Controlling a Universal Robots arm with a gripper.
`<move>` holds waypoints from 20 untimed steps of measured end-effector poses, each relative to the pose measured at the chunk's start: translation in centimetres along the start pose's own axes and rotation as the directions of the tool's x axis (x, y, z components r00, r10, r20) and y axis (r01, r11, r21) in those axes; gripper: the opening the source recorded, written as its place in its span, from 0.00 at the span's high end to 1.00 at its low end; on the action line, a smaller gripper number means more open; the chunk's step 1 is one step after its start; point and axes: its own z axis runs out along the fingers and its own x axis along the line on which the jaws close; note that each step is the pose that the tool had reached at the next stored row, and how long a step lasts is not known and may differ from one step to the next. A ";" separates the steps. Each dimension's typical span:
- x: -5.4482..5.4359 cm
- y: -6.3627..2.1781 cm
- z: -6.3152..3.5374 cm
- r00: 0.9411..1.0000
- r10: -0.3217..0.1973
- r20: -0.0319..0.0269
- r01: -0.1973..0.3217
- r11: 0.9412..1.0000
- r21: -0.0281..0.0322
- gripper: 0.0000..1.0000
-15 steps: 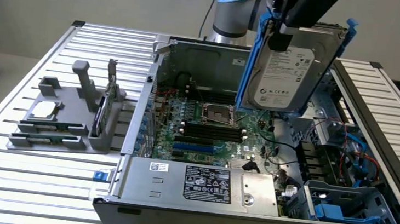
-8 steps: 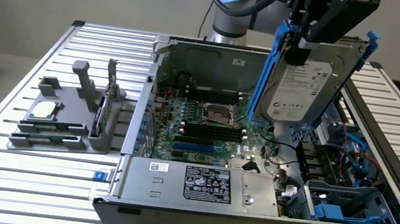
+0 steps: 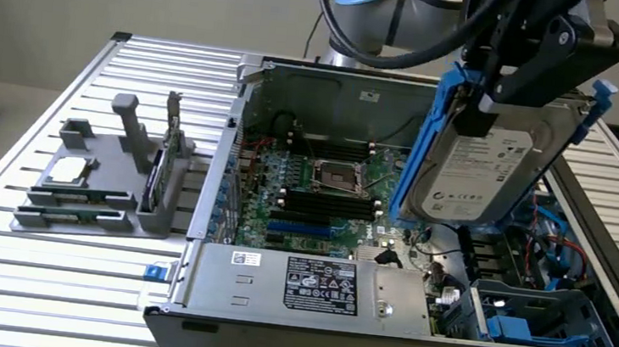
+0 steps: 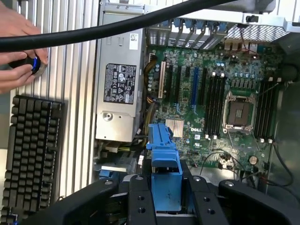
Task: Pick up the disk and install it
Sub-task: 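Pick up the disk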
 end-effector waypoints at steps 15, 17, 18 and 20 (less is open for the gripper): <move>4.6 -3.57 0.48 1.000 0.000 0.000 0.000 1.000 0.000 0.67; 4.8 -4.46 0.51 1.000 0.000 0.000 0.000 1.000 0.000 0.67; 4.9 -4.91 0.54 1.000 0.000 0.000 0.000 1.000 0.000 0.67; 5.1 -5.58 0.63 1.000 0.000 0.000 0.000 1.000 0.000 0.67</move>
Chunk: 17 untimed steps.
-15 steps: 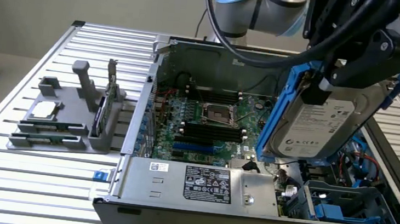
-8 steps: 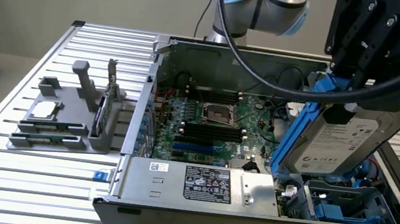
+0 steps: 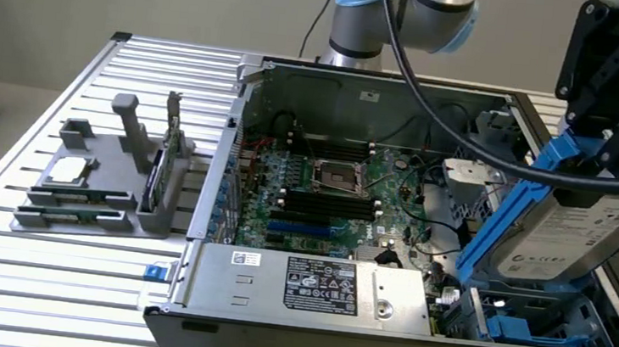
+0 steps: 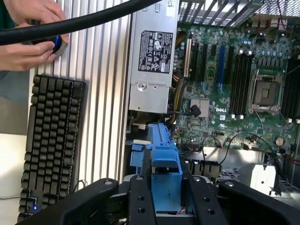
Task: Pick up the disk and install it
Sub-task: 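Pick up the disk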
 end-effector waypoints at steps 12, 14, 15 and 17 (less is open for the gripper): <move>0.9 -2.33 1.05 1.000 0.007 0.000 -0.007 1.000 0.000 0.67; 0.9 -2.63 1.36 1.000 0.009 0.000 -0.009 1.000 0.000 0.67; 0.9 -2.68 1.54 1.000 0.010 0.000 -0.010 1.000 0.000 0.67; 0.9 -2.72 1.90 1.000 0.011 0.000 -0.011 1.000 0.000 0.67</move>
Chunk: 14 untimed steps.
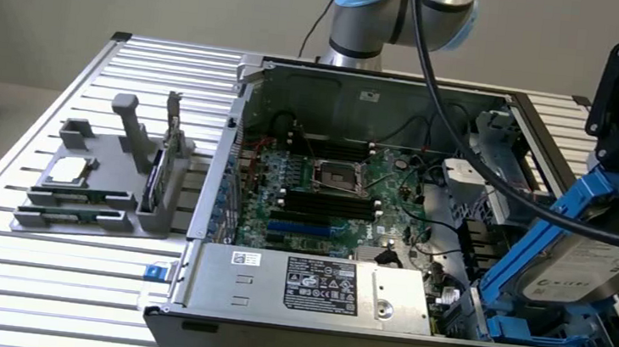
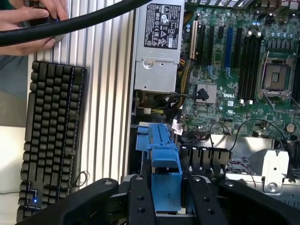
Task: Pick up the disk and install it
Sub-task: 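Pick up the disk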
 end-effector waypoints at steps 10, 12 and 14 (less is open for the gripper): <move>-0.1 -0.78 0.93 1.000 0.010 0.010 -0.010 1.000 0.000 0.67; -0.2 -0.87 0.98 1.000 0.013 0.015 -0.013 1.000 0.001 0.67; -0.2 -1.02 1.05 1.000 0.016 0.021 -0.017 1.000 0.001 0.67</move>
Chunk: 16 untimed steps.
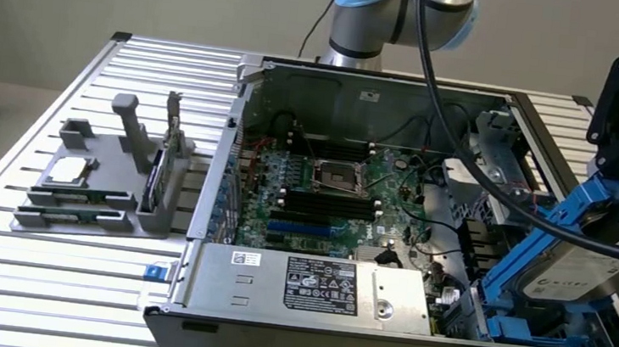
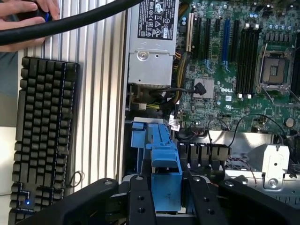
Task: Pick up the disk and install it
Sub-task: 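Pick up the disk, then insert the disk into the insertion slot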
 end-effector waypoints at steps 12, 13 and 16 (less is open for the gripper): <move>0.0 -0.30 0.54 1.000 0.017 0.017 -0.017 1.000 0.001 0.67; 0.0 -0.31 0.56 1.000 0.017 0.017 -0.017 1.000 0.001 0.67; 0.1 -0.31 0.57 1.000 0.017 0.018 -0.017 1.000 0.001 0.67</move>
